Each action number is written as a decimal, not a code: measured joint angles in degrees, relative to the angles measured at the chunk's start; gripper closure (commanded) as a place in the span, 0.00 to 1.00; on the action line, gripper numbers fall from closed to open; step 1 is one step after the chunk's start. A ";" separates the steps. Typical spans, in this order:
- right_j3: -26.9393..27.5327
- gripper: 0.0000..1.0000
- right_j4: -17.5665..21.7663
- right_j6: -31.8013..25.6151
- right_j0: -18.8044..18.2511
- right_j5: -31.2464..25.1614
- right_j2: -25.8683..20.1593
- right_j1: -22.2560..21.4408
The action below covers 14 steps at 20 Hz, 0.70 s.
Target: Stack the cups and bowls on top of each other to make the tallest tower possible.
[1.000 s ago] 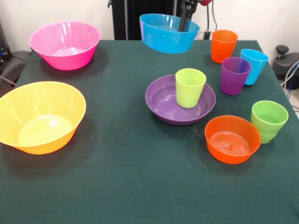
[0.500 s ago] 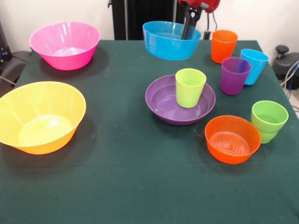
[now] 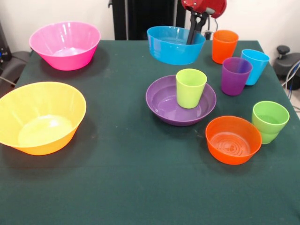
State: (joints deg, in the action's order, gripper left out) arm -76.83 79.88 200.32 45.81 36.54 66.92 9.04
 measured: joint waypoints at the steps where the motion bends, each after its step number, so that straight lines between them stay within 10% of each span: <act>1: 0.10 1.00 0.00 0.12 0.10 0.00 0.01 0.09; 14: 2.10 1.00 -0.01 1.43 0.43 -0.06 1.48 0.48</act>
State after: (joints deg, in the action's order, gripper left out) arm -74.74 79.87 201.75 46.24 36.48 68.39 9.52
